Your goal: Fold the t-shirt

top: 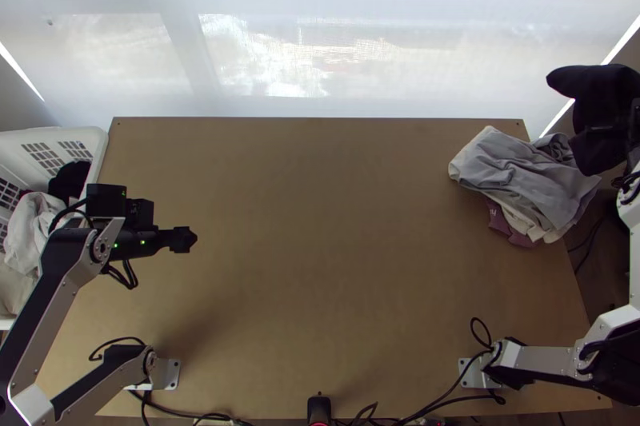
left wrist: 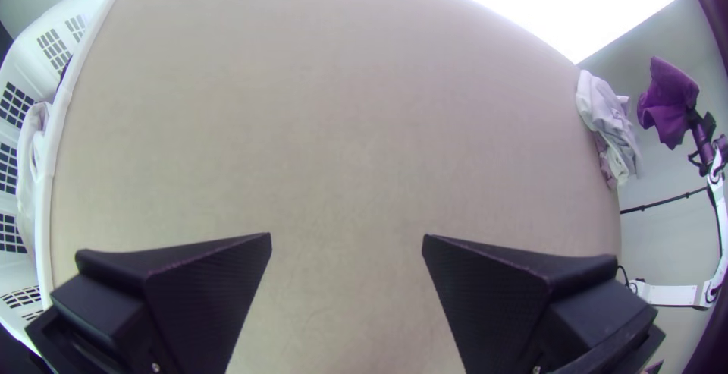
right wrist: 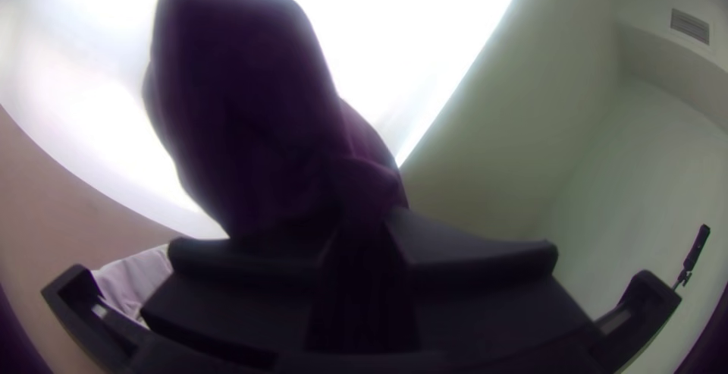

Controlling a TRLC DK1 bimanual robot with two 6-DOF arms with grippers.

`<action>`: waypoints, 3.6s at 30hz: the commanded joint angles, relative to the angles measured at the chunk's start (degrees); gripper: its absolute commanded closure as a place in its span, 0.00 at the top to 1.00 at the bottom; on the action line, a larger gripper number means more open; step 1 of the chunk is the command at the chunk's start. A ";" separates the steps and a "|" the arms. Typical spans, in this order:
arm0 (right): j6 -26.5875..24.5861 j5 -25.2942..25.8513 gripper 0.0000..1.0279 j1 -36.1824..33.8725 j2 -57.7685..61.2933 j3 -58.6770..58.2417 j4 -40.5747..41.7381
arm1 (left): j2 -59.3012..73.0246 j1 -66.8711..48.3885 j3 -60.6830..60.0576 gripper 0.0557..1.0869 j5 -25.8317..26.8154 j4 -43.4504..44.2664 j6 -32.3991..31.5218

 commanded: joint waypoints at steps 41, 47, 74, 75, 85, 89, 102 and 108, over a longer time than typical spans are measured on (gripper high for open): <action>3.57 -0.66 0.95 9.53 -21.27 -35.54 -0.80 | -12.68 5.07 -6.20 0.94 0.14 -2.42 0.61; 11.66 2.32 0.95 17.35 -38.32 -39.23 -0.80 | -18.74 5.69 -6.38 0.94 -1.80 -0.23 -0.62; 14.03 20.87 0.95 51.89 -61.70 -59.18 -3.96 | -49.24 11.49 -14.55 0.94 -10.15 -1.46 4.21; 13.33 20.87 0.95 52.07 -64.07 -61.38 -3.61 | -50.29 12.10 -14.64 0.94 -10.15 -0.93 4.56; 17.46 20.87 0.95 52.59 -81.12 -69.73 -12.14 | -53.19 17.02 -19.56 0.94 -10.41 11.81 9.84; 19.66 20.78 0.95 53.65 -81.21 -69.73 -13.37 | -53.28 17.02 -24.13 0.94 -10.41 18.76 11.42; 33.46 20.87 0.95 49.61 -81.21 -69.81 -15.91 | -60.93 17.64 -37.32 0.94 -11.02 24.73 2.81; 31.79 20.87 0.95 48.90 -81.12 -69.90 -16.27 | -60.84 17.55 -36.79 0.94 -11.20 21.22 3.07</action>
